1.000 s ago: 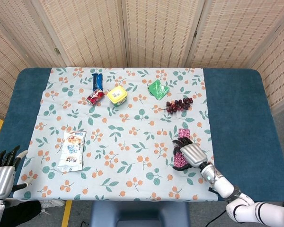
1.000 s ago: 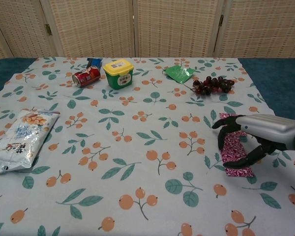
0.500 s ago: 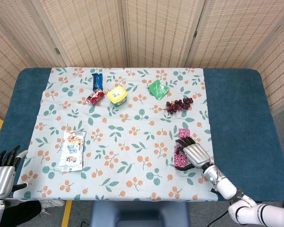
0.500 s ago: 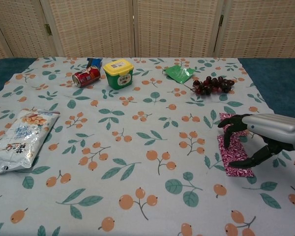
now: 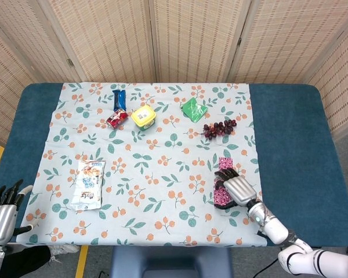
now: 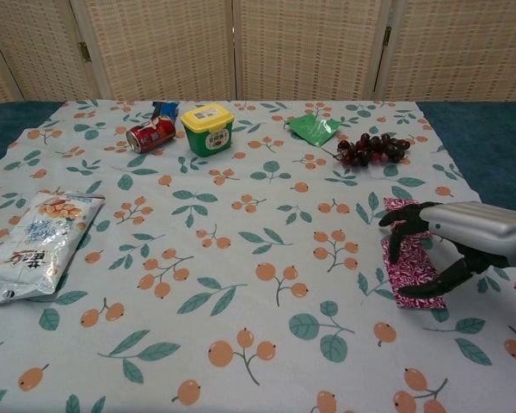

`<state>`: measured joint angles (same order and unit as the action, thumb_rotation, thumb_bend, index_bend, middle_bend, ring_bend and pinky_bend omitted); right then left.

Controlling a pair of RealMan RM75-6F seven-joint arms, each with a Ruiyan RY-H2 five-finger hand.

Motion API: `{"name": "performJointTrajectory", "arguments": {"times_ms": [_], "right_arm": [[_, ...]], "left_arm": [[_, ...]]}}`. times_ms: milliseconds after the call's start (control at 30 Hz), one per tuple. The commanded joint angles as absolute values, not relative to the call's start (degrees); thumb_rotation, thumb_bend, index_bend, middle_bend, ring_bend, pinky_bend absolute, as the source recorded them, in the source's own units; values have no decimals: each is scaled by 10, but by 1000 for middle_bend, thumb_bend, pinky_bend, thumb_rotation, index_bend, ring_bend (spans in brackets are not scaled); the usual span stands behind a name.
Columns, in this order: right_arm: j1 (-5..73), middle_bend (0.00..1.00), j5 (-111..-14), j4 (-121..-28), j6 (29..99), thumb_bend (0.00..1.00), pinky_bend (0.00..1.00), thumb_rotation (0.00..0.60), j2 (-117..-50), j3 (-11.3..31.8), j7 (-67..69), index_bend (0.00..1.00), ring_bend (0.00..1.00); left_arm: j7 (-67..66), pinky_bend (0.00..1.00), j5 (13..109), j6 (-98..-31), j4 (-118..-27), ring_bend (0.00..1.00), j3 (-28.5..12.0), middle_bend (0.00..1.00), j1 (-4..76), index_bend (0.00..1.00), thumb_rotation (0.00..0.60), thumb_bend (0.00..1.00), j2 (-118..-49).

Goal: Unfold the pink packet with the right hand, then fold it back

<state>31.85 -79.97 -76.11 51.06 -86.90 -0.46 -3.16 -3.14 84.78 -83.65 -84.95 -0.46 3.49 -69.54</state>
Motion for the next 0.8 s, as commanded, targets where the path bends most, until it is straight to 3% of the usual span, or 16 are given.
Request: {"name": "performJointTrajectory", "arguments": {"times_ms": [33,533,800], "right_arm": [[314,124,-798,-762,514,246,0,329,-865,-7,-34,374,0],[282,125,-792,-784,547,246,0,330,-828,-13,-38,374,0],[303,125,-792,-770,525,246,0,328,-855,4,-39,374,0]], "left_arm": [[-31,0,849,-836,-849,149,-5,76,36,201,600,215,-696],[-32,0,849,-833,-847,149,-6,76,37,201,600,215,-697],[-29,0,846,-834,-845,149,-6,76,36,200,600,215,-697]]}}
